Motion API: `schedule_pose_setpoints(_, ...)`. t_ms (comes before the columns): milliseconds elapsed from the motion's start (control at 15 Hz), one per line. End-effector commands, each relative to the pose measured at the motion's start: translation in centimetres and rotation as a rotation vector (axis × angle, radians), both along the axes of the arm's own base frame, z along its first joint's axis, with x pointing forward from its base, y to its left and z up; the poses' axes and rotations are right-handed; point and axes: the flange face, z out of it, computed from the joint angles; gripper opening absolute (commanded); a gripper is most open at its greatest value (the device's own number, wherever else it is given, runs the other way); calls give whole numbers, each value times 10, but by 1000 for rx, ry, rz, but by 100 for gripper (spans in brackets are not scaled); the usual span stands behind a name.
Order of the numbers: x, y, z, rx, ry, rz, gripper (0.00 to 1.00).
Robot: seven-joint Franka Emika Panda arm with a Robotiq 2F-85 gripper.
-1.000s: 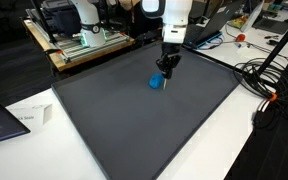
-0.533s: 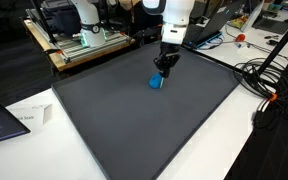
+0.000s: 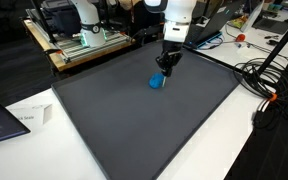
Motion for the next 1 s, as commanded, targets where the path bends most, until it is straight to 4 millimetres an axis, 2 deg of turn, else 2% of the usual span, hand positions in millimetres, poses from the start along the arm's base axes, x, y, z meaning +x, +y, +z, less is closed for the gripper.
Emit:
schedule_pose_setpoints(0,3,-9,10,54,7,-1,3)
schedule_pose_setpoints(467,4,-40,19,130,-10,-33,3)
schedule_pose_setpoints(733,2,-61,22,257,-42,-57,3)
schedule_pose_setpoints(800,6,-54,11,186,-21,-57,12)
schedule_pose_setpoints(933,7,-62,13,223,-29,-60,12)
